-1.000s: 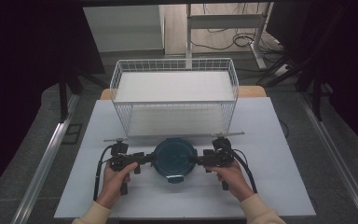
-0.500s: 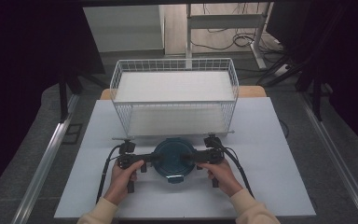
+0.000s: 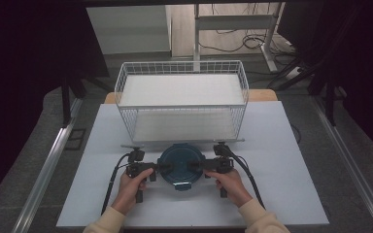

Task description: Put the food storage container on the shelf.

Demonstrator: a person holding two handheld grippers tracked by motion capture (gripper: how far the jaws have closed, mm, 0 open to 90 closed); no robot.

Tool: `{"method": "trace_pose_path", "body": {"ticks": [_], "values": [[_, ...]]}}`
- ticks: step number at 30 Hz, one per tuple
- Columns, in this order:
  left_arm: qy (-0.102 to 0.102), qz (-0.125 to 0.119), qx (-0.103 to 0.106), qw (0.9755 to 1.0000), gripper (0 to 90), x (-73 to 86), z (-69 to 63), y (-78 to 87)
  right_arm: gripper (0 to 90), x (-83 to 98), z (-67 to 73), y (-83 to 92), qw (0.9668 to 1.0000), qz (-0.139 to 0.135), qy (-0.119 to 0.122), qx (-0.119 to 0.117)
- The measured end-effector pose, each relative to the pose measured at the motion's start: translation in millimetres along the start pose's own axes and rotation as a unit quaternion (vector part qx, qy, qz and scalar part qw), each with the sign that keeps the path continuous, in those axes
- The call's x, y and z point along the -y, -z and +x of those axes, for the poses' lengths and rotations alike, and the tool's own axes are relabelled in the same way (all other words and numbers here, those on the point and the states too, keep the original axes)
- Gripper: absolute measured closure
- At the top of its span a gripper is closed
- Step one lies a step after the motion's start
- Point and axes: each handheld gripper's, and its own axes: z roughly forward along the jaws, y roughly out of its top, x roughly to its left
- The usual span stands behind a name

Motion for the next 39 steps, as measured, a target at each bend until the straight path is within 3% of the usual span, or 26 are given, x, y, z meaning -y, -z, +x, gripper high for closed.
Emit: {"method": "trace_pose_path", "body": {"ticks": [3,8,18,26,32,39], "values": [[-0.003,-0.009,-0.011,0.9999,31.1,0.4,-3.7,3.8,25.0,-0.1,1.5,3.7,0.9999,-0.007,0.005,0.006],[-0.001,-0.011,-0.01,0.9999,31.7,1.1,-3.7,4.7,28.9,0.0,-0.1,5.9,0.9998,-0.016,-0.006,0.003],[-0.013,-0.013,-0.018,0.9997,34.2,5.5,-12.7,11.3,34.6,3.8,7.6,14.3,0.9994,-0.032,0.012,0.005],[-0.015,-0.02,-0.014,0.9996,36.2,6.5,-15.9,16.0,35.0,8.5,16.1,19.5,0.9984,-0.039,0.039,0.014],[-0.03,-0.028,-0.02,0.999,37.5,5.8,-21.8,21.2,36.2,9.1,21.5,22.7,0.9971,-0.045,0.06,0.013],[-0.045,-0.032,-0.013,0.9984,37.5,5.6,-29.2,26.7,36.8,8.3,31.0,30.7,0.9934,-0.068,0.091,0.017]]}}
